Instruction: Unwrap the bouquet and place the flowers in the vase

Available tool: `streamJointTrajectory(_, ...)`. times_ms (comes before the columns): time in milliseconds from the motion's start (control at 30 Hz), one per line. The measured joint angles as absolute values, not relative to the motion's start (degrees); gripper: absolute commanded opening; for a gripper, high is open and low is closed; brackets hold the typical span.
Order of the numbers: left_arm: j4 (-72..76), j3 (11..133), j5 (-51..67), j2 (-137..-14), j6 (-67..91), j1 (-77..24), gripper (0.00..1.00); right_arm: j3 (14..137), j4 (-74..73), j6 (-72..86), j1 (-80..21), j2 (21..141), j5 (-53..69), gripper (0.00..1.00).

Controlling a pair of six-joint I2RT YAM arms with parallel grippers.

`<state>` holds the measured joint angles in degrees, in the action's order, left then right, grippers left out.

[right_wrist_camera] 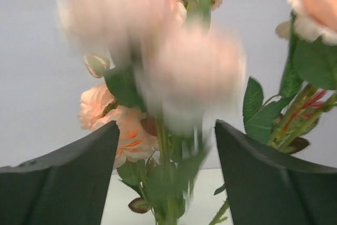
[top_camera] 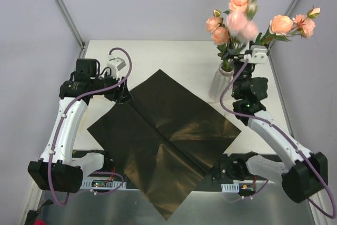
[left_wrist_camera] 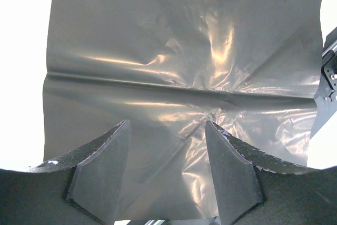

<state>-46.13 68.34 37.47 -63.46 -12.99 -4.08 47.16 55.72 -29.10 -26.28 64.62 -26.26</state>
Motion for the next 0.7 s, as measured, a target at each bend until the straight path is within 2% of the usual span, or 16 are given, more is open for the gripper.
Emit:
streamJointTrajectory(133, -46.1, 68.4, 37.5, -63.0, -13.0, -4.0, 0.59, 47.1, 46.6, -26.3, -29.5, 56.7, -26.7, 0.87)
streamJointTrajectory(233, -46.1, 68.7, 37.5, -62.6, -12.8, -4.0, 0.6, 47.7, 38.0, -24.5, -32.8, 52.3, -27.0, 0.87)
streamJointTrajectory(300, -46.1, 69.1, 37.6, -62.5, -12.7, -4.0, 0.59, 49.0, 30.7, -22.6, -34.5, 51.0, -27.0, 0.96)
streamJointTrajectory(533, -45.8, 70.3, 38.5, -62.3, -11.7, -4.0, 0.61, 58.5, 1.3, -14.5, -37.6, 52.1, -19.8, 0.96)
streamJointTrajectory(700, -45.6, 70.4, 38.5, -62.2, -11.1, -4.0, 0.61, 60.8, -13.1, -8.8, -38.5, 53.7, -16.0, 0.96)
